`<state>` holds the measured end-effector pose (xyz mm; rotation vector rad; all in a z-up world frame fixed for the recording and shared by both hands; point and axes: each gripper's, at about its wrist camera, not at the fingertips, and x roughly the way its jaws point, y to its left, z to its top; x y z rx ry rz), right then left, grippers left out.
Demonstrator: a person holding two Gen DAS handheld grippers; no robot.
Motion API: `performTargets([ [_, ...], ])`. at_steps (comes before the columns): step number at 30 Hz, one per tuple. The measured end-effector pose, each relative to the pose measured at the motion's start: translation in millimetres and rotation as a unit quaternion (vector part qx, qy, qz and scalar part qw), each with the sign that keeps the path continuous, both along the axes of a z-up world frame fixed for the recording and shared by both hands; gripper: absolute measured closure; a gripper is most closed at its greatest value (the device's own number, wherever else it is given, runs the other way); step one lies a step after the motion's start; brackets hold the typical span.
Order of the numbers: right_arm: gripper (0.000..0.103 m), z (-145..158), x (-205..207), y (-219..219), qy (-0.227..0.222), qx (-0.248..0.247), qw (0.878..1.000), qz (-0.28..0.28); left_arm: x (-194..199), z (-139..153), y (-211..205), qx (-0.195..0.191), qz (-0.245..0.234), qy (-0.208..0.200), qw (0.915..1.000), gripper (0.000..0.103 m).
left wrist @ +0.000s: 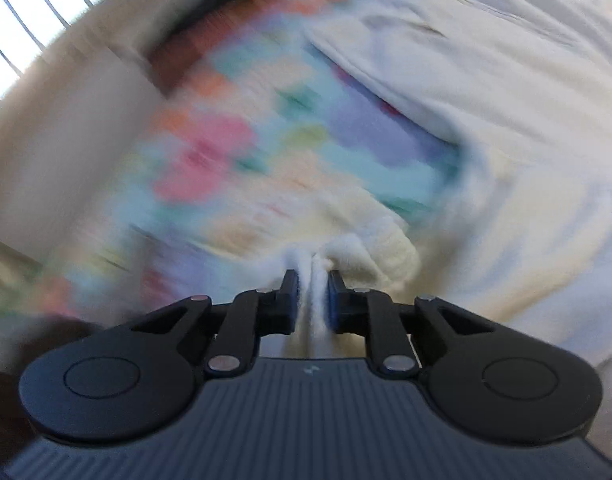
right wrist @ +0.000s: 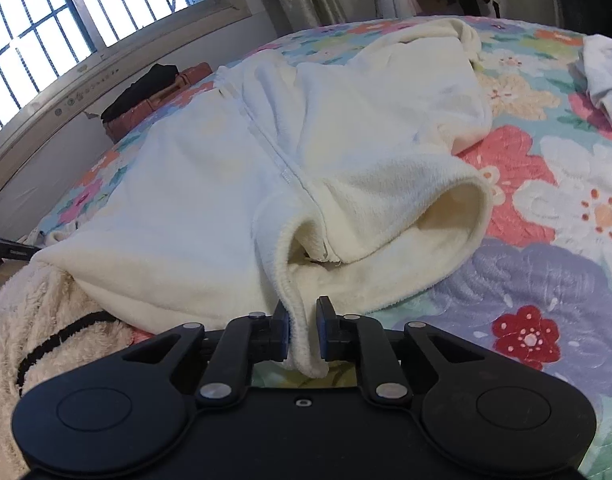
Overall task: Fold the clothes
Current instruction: 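Lift the hem with the left tool and release it onto the jacket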
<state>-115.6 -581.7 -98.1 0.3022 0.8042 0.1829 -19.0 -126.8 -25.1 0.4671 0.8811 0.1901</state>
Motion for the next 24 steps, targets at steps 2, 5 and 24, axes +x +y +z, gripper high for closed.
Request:
performTargets([
  [2, 0.087, 0, -1, 0, 0.000, 0.002, 1.000, -0.002, -18, 25, 2, 0.052, 0.023, -0.075, 0.9956, 0.089],
  [5, 0.087, 0, 0, -1, 0.001, 0.004, 1.000, -0.004, -44, 70, 23, 0.041, 0.085, -0.148, 0.9845, 0.089],
  [24, 0.074, -3, -3, 8, 0.014, -0.039, 0.999, 0.013, -50, 97, -22, -0.061, 0.058, -0.124, 0.9887, 0.026],
])
